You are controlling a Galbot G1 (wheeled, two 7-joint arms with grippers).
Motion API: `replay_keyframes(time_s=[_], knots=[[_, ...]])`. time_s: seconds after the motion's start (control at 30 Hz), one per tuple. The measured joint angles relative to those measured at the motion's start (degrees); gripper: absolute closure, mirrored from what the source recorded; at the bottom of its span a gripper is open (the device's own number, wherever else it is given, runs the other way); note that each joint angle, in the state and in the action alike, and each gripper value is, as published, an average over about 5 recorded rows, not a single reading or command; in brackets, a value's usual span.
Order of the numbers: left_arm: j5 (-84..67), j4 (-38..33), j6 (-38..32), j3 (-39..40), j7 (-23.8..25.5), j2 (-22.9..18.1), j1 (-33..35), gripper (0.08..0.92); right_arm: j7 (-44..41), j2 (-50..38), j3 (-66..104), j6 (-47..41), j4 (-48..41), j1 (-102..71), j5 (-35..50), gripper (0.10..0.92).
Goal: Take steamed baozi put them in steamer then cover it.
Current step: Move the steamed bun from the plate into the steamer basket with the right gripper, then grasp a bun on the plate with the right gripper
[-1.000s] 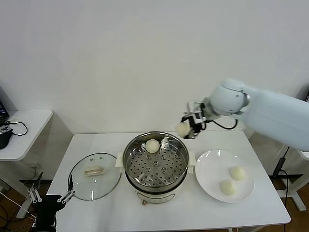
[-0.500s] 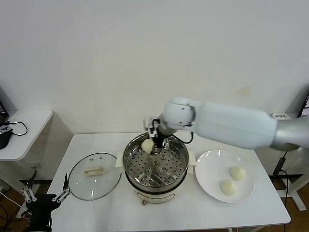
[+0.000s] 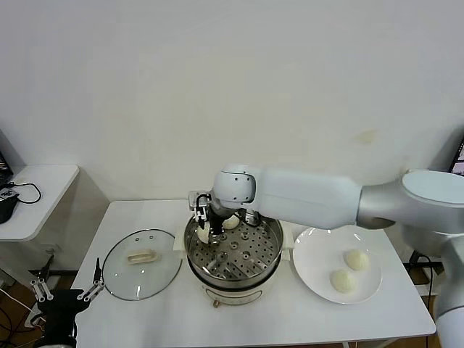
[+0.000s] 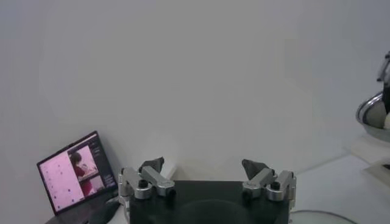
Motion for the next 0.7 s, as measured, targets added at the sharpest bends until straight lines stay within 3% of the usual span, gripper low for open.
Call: replay_keyframes(time_s=[0.17,0.43,0.7], knots=[[-0.12,0.14,0.00,-0.05,0.01,0.12,-0.11,0.177,-0.20,0.96,-0.31,-0.26,-0.62,-0.55,-0.38,0.346],[-0.21,0.25,-0.01,-0.10,0.01,0.08,-0.13,0.177,-2.50,0.61,-0.36,-0.31,-0.15,0.28,-1.72,0.209],[-0.21,0.25,-0.02,0.00,0.09,0.00,-0.36,0.177,-8.04,-4.24,-0.81,1.81,3.86,5.12,-4.68,0.202]])
